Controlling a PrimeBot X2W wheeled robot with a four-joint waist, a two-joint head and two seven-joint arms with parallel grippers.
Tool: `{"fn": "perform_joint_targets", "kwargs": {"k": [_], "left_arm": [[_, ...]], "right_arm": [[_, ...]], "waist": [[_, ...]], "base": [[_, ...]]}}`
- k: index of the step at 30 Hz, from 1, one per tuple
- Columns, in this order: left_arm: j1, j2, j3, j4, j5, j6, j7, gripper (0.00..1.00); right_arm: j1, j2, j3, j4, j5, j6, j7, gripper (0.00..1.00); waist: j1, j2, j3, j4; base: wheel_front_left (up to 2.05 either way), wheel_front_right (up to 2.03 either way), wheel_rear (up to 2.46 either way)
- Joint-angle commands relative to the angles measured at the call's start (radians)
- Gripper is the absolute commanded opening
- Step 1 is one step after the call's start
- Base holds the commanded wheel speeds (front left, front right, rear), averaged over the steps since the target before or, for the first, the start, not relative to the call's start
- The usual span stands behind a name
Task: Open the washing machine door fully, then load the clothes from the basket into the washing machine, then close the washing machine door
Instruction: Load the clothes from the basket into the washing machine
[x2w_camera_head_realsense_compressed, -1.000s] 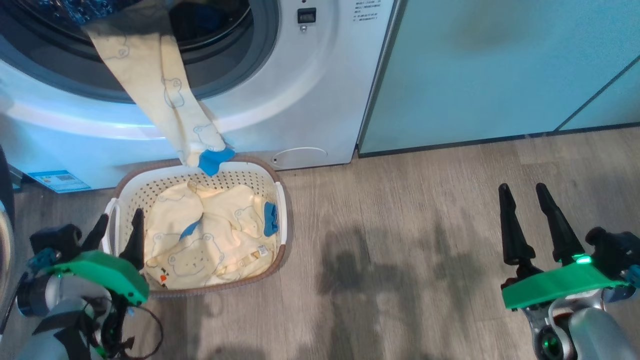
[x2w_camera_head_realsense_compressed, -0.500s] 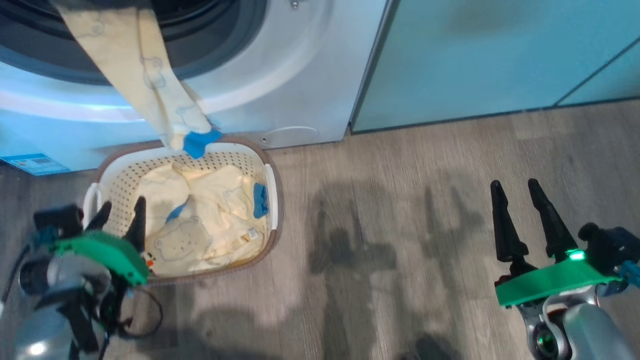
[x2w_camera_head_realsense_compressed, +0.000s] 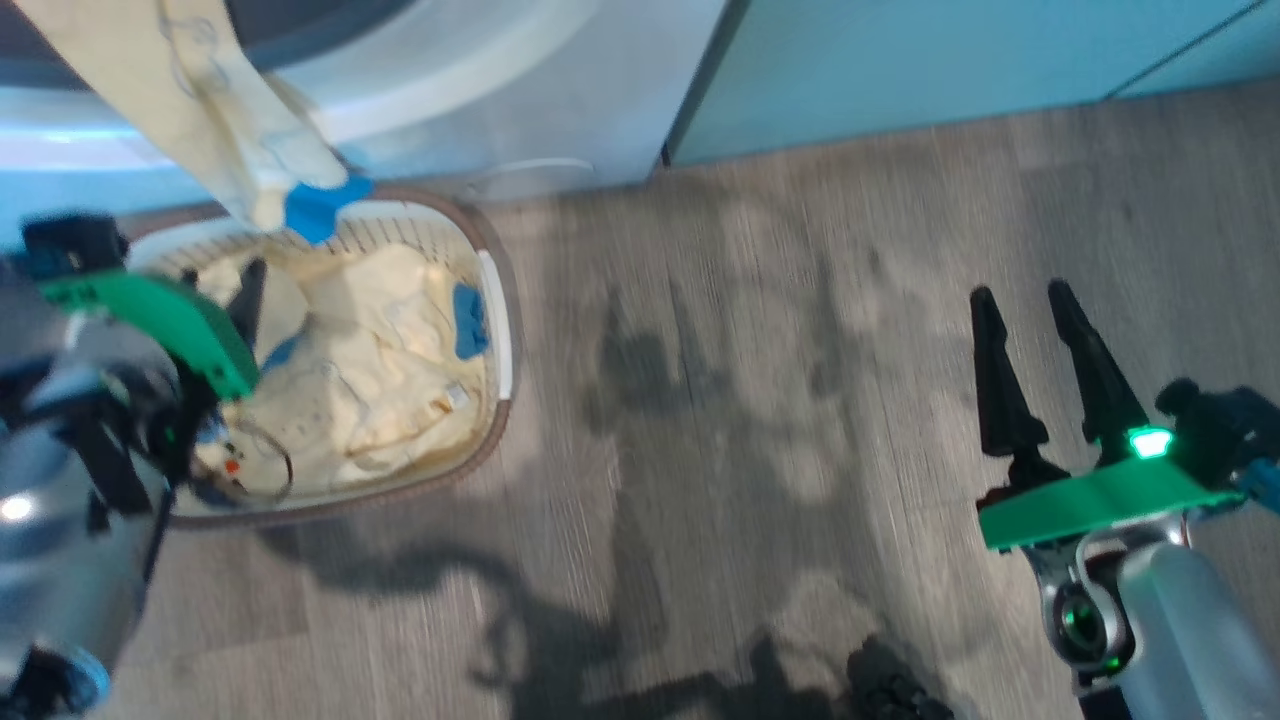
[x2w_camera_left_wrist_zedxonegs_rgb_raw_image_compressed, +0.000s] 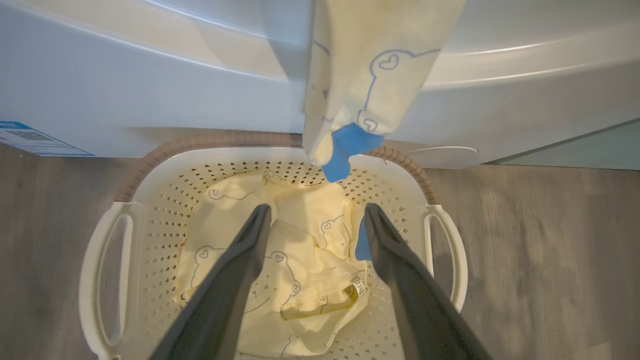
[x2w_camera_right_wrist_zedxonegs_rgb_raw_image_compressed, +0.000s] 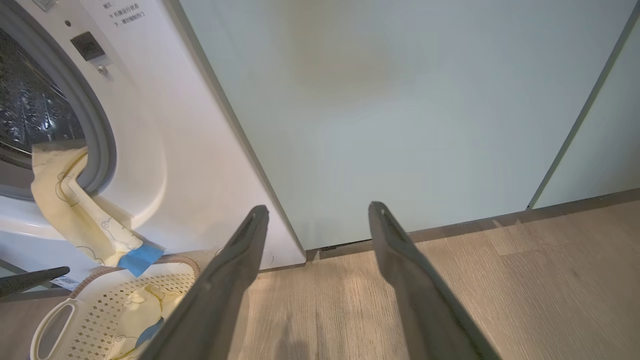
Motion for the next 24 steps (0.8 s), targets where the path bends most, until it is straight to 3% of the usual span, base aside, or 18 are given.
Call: {"fn": "perform_joint_targets", "kwargs": {"k": [1,10,16,17,18,19,20,24], "left_arm": [[-0.030,0.055,0.026,-0.017,-0.009,-0.001,0.002,1.00],[-0.183,0.131,-0.065,-0.005,-0.104,-0.001,0.035,1.00],[-0.241,0.147,-0.132,0.009,-0.137,-0.001,0.009,1.00],[-0.248,0.150,-0.146,0.008,-0.142,-0.001,0.002,0.93],[-0.253,0.153,-0.160,0.006,-0.147,-0.001,-0.006,0.56],[-0.258,0.155,-0.174,0.002,-0.152,-0.001,-0.016,0.33],[-0.261,0.157,-0.187,-0.002,-0.158,-0.001,-0.027,0.00],[-0.259,0.169,-0.251,-0.014,-0.185,-0.001,-0.095,0.00]], "right_arm": [[-0.013,-0.004,0.020,-0.032,-0.006,0.000,-0.007,1.00],[-0.059,0.005,0.030,-0.040,-0.010,0.000,-0.007,1.00],[-0.077,0.010,0.034,-0.038,-0.009,0.000,-0.007,1.00],[-0.079,0.011,0.034,-0.038,-0.009,0.000,-0.007,1.00],[-0.080,0.011,0.033,-0.037,-0.009,0.000,-0.007,1.00],[-0.081,0.012,0.032,-0.037,-0.009,0.000,-0.007,1.00],[-0.082,0.012,0.031,-0.036,-0.009,0.000,-0.007,1.00],[-0.081,0.013,0.030,-0.027,-0.010,0.000,-0.007,1.00]], "waist": [[-0.0002,0.0000,0.033,-0.011],[-0.0002,0.0000,0.125,-0.031],[-0.0002,0.0000,0.154,-0.031],[-0.0002,0.0000,0.156,-0.030],[-0.0002,0.0000,0.158,-0.029],[-0.0002,0.0000,0.159,-0.027],[-0.0002,0.0000,0.158,-0.025],[-0.0002,0.0000,0.142,-0.016]], "base": [[0.00,0.00,0.00],[0.00,0.00,0.00],[0.00,0.00,0.00],[0.00,0.00,0.00],[0.00,0.00,0.00],[0.00,0.00,0.00],[0.00,0.00,0.00],[0.00,0.00,0.00]]}}
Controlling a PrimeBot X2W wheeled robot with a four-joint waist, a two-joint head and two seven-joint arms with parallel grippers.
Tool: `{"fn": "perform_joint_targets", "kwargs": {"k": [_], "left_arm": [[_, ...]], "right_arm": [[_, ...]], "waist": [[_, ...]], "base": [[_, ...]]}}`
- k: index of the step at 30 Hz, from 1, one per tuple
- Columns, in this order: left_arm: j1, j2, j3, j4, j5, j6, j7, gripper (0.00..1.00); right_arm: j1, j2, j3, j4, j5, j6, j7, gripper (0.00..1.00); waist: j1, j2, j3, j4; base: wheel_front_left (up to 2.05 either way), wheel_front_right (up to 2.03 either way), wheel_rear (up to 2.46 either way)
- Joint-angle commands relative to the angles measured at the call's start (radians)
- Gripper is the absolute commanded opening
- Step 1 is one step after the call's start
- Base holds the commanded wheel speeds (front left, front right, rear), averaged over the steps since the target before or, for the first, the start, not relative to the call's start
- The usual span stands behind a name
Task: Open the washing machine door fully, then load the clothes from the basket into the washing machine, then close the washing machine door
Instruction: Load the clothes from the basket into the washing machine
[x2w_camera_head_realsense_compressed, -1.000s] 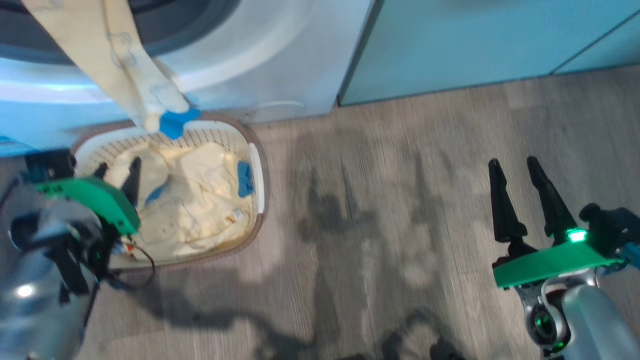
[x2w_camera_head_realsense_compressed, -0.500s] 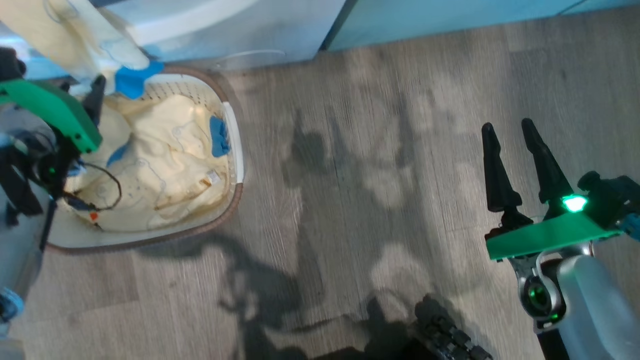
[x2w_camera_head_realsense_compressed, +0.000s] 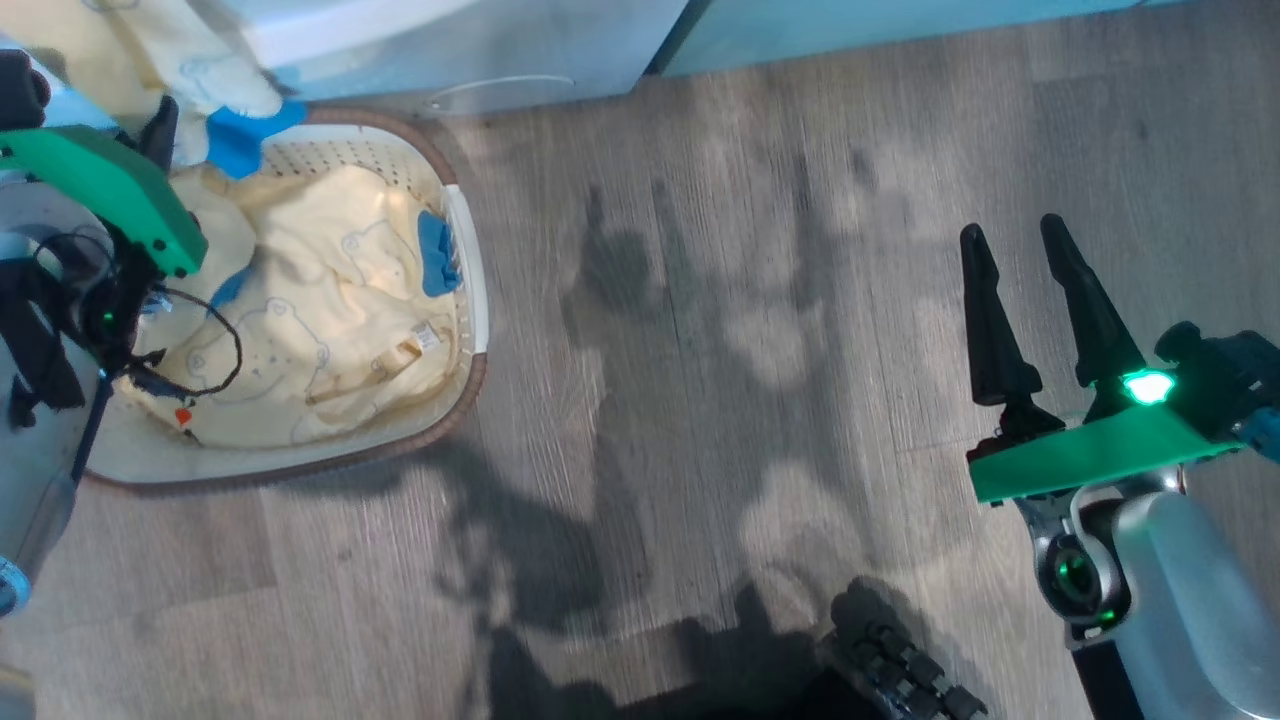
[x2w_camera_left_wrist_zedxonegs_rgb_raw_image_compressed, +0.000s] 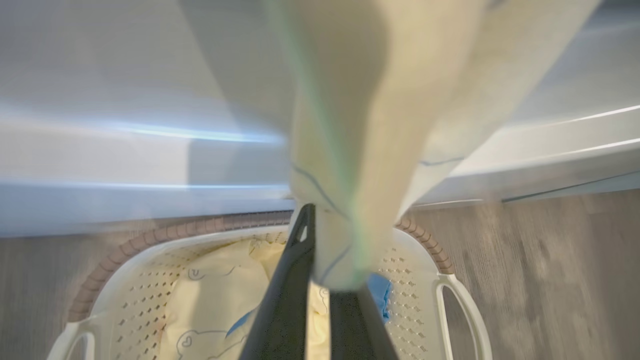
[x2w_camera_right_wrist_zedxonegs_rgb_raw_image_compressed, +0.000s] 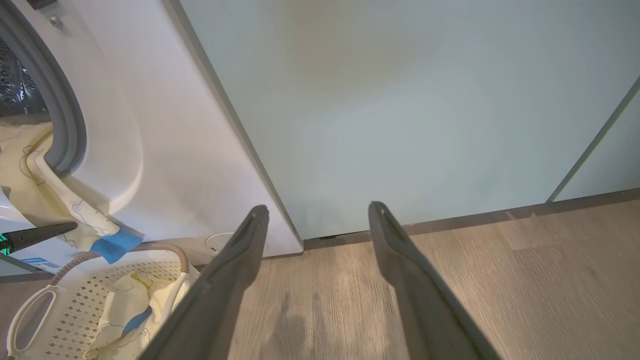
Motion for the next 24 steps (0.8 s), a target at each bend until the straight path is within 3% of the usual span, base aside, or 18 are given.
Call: {"fn": "perform_joint_targets", "kwargs": {"k": [1,5,11,20,24], "left_arm": [[-0.015,0.058,0.008,-0.022,-0.010,-0.001,-0.036,0.00],[0.018,0.061,-0.050,-0.038,-0.023,-0.001,-0.133,0.00],[0.036,0.068,-0.107,-0.072,-0.022,-0.001,-0.197,0.00],[-0.030,0.084,-0.103,-0.104,-0.007,-0.001,-0.214,0.00],[-0.094,0.099,-0.110,-0.146,0.008,0.004,-0.170,0.00]], "right_arm": [[0.007,0.002,0.010,-0.021,-0.009,0.000,-0.007,1.00],[0.021,0.002,0.003,-0.014,-0.010,0.000,-0.007,1.00],[0.041,0.001,-0.008,-0.006,-0.010,0.000,-0.007,1.00],[0.071,-0.008,-0.008,0.001,-0.008,0.000,-0.007,1.00],[0.075,-0.009,-0.007,-0.001,-0.006,0.000,-0.007,1.00]], "waist": [[-0.0001,0.0000,-0.014,0.004],[-0.0001,0.0000,-0.058,0.016],[-0.0001,0.0000,-0.118,0.040],[-0.0001,0.0000,-0.184,0.068],[-0.0001,0.0000,-0.188,0.069]], "base": [[0.00,0.00,0.00],[0.00,0.00,0.00],[0.00,0.00,0.00],[0.00,0.00,0.00],[0.00,0.00,0.00]]}}
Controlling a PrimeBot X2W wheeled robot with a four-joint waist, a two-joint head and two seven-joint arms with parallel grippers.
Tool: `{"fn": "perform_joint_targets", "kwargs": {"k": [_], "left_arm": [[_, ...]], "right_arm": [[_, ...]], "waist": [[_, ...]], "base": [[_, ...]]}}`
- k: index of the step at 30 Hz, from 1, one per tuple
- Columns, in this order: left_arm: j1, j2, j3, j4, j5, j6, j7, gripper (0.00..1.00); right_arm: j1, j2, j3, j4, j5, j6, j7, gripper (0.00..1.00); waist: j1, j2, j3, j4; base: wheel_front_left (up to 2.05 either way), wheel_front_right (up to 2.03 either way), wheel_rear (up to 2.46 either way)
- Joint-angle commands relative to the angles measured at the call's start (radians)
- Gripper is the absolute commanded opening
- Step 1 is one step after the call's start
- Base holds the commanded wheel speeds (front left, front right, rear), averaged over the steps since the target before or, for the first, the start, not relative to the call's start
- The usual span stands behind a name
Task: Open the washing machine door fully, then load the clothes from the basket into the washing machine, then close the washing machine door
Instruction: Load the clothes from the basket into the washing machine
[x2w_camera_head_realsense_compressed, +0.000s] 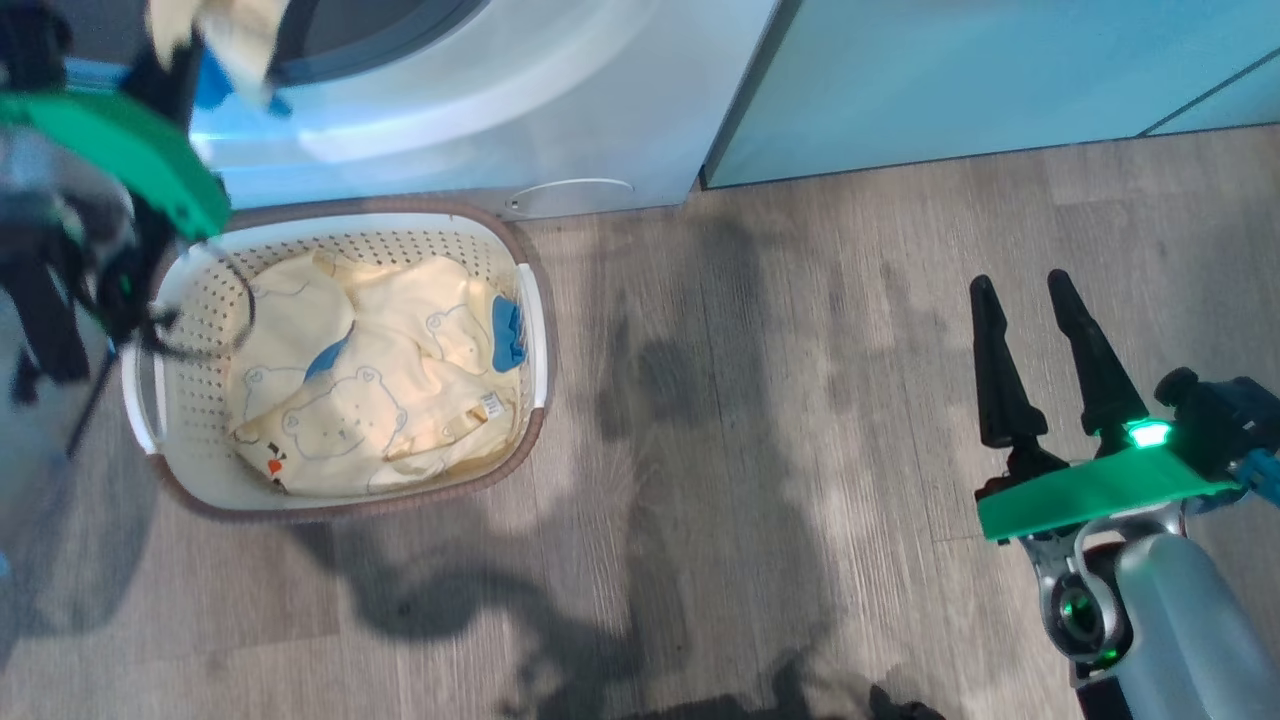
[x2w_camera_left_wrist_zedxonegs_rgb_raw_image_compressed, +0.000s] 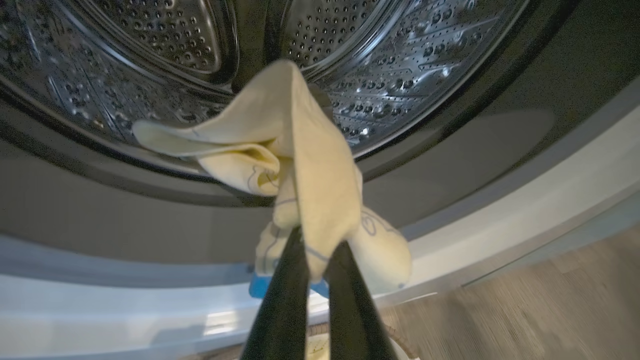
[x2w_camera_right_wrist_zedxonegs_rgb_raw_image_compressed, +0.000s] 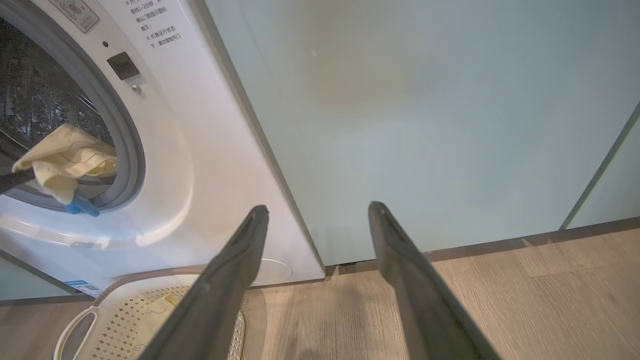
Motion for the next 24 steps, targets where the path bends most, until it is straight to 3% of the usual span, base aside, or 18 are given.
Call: {"fn": "perform_joint_targets", "kwargs": {"k": [1,14,18,24], "left_arm": [[-0.059,0.058,0.033,-0.027,0.014,0.007,0.010,0.00],[-0.317,0.114,0.061,-0.055,0.012,0.055,0.209,0.00],[-0.407,0.130,0.059,-0.031,0.047,0.076,0.226,0.00],[-0.538,0.106,0.055,0.030,0.093,0.099,0.205,0.00]], "right_arm": [[0.011,-0.007,0.017,-0.027,-0.006,0.000,-0.007,1.00],[-0.054,0.003,0.048,-0.044,0.018,0.000,-0.007,1.00],[-0.078,0.004,0.060,-0.055,0.049,0.000,-0.007,1.00],[-0.102,0.004,0.068,-0.063,0.076,0.000,-0.007,1.00]], "waist": [[0.0002,-0.0001,0.004,0.000],[0.0002,-0.0001,0.134,-0.064],[0.0002,-0.0001,0.184,-0.087],[0.0002,-0.0001,0.239,-0.103]], "base": [[0.00,0.00,0.00],[0.00,0.00,0.00],[0.00,0.00,0.00],[0.00,0.00,0.00]]}}
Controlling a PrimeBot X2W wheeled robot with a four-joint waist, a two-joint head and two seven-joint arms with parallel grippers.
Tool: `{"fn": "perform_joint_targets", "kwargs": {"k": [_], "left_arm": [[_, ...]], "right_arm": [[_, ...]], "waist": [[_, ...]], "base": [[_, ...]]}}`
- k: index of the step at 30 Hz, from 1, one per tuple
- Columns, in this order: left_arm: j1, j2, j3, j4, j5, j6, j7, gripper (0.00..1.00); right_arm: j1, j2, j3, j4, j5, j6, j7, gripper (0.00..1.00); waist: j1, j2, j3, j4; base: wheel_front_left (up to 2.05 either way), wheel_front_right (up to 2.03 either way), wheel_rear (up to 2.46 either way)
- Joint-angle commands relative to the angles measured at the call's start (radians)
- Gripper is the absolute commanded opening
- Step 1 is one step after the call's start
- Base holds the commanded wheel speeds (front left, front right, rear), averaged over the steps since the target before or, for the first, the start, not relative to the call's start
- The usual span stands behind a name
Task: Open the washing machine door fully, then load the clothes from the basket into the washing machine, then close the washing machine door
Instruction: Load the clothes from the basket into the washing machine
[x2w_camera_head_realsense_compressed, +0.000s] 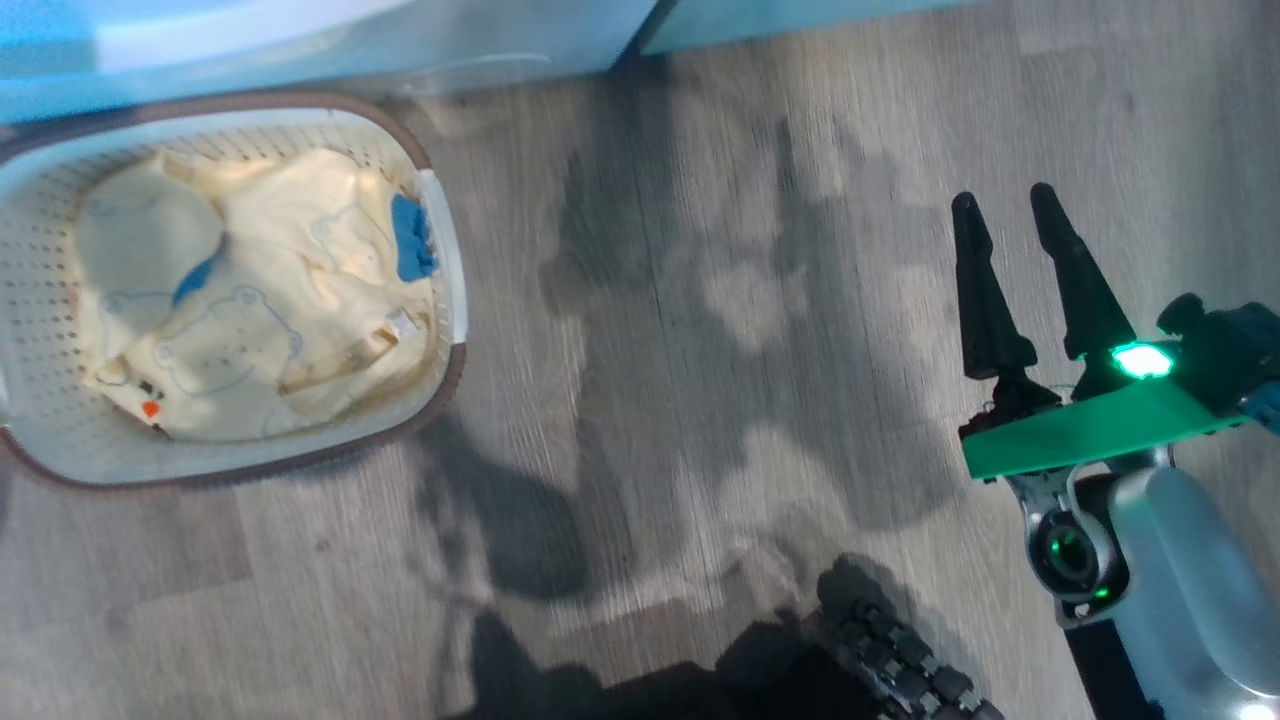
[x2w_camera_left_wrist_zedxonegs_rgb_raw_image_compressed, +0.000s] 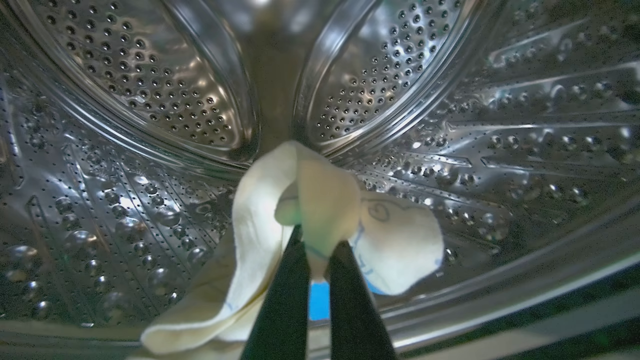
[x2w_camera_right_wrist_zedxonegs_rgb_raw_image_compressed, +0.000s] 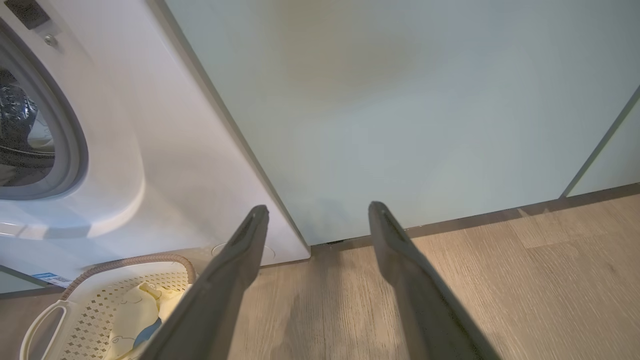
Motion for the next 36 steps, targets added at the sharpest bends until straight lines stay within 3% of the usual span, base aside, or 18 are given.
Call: {"fn": "perform_joint_targets", "kwargs": {"k": [1,9,14,19,20,21,22,23,24,32,36], "left_arm": [[-0.073,0.025,0.028,0.004,0.017,0.010,-0.016,0.00],[-0.200,-0.002,0.050,0.136,0.051,0.030,-0.153,0.00],[-0.242,-0.024,0.049,0.201,0.070,0.017,-0.226,0.00],[-0.258,-0.047,0.051,0.264,0.062,0.002,-0.236,0.00],[-0.259,-0.056,0.051,0.284,0.057,-0.004,-0.226,0.13],[-0.258,-0.064,0.050,0.302,0.052,-0.009,-0.213,0.38],[-0.259,-0.070,0.046,0.318,0.051,-0.016,-0.201,0.56],[-0.259,-0.078,0.042,0.333,0.048,-0.023,-0.186,0.95],[-0.258,-0.085,0.037,0.348,0.045,-0.032,-0.166,1.00],[-0.212,-0.140,-0.017,0.404,0.040,-0.081,-0.056,1.00],[-0.144,-0.145,-0.031,0.399,0.024,-0.090,-0.060,1.00]], "right_arm": [[-0.003,0.002,0.014,-0.033,0.012,0.000,-0.006,1.00],[-0.030,0.002,0.032,-0.037,0.027,0.000,-0.006,1.00],[-0.041,0.002,0.029,-0.038,0.023,0.000,-0.006,1.00],[-0.047,0.002,0.029,-0.037,0.016,0.000,-0.006,1.00],[-0.048,0.002,0.028,-0.036,0.015,0.000,-0.006,1.00],[-0.048,0.002,0.027,-0.036,0.013,0.000,-0.006,1.00],[-0.048,0.002,0.027,-0.035,0.012,0.000,-0.006,1.00],[-0.047,0.002,0.026,-0.034,0.011,0.000,-0.006,1.00],[-0.046,0.002,0.025,-0.032,0.009,0.000,-0.006,1.00],[-0.028,0.002,0.010,-0.021,-0.005,0.000,-0.006,1.00],[-0.013,0.002,0.011,-0.013,-0.010,0.000,-0.006,1.00]], "waist": [[-0.0002,0.0000,0.032,-0.014],[-0.0002,0.0000,0.077,-0.026],[-0.0002,0.0000,0.096,-0.022],[-0.0002,0.0000,0.105,-0.017],[-0.0002,0.0000,0.106,-0.015],[-0.0002,0.0000,0.106,-0.013],[-0.0002,0.0000,0.106,-0.012],[-0.0002,0.0000,0.104,-0.010],[-0.0002,0.0000,0.101,-0.009],[-0.0002,0.0000,0.041,0.021],[-0.0002,0.0000,-0.013,0.032]], "base": [[0.00,0.00,0.00],[0.00,0.00,0.00],[0.00,0.00,0.00],[0.00,0.00,0.00],[0.00,0.00,0.00],[0.00,0.00,0.00],[0.00,0.00,0.00],[0.00,0.00,0.00],[0.00,0.00,0.00],[0.00,0.00,0.00],[0.00,0.00,0.00]]}}
